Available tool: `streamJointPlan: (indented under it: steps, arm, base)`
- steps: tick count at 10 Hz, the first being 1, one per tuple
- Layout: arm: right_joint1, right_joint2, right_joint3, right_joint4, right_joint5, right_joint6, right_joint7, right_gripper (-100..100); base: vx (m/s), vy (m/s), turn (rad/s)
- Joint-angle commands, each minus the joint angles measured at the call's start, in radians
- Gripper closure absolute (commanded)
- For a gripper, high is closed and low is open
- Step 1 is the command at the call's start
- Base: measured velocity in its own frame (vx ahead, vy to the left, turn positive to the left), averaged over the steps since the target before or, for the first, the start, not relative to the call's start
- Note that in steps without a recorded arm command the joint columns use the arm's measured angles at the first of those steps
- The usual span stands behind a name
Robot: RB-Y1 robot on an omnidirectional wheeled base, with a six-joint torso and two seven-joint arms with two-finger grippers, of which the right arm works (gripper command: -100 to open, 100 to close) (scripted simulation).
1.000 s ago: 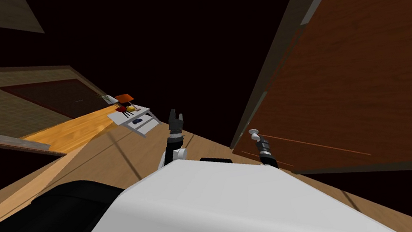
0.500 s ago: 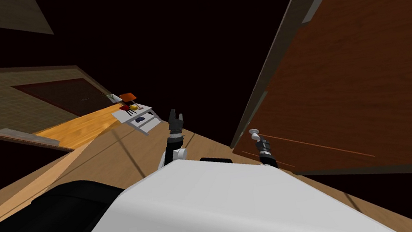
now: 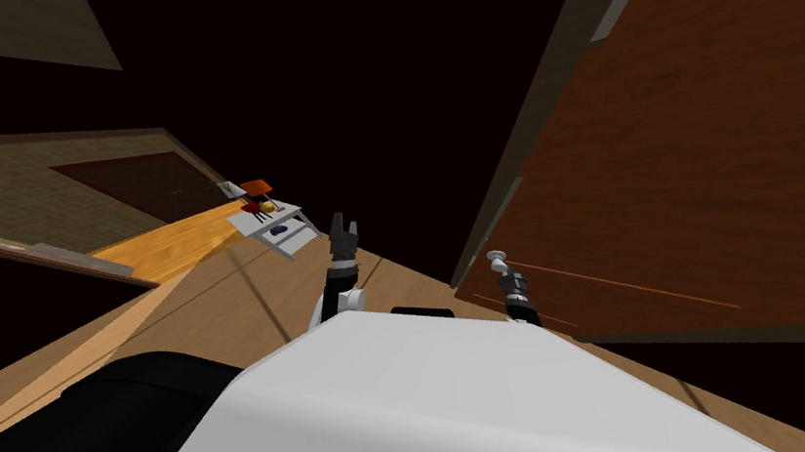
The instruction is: Pull the door open
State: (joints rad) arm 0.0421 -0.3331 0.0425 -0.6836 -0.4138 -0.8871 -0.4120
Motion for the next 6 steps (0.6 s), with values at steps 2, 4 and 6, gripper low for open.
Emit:
streamJointPlan:
  steps: [2,4,6]
  arm:
    - [-0.009,0.007,0.011,-0.020,-0.011,0.000,-0.072,100]
    - [-0.011,0.008,0.013,-0.021,-0.020,0.002,-0.119,100]
    - [-0.013,0.009,0.014,-0.021,-0.030,0.004,-0.162,100]
  base:
    - [-0.036,-0.015,0.044]
    - [-0.029,-0.008,0.043]
    - [-0.043,-0.014,0.057]
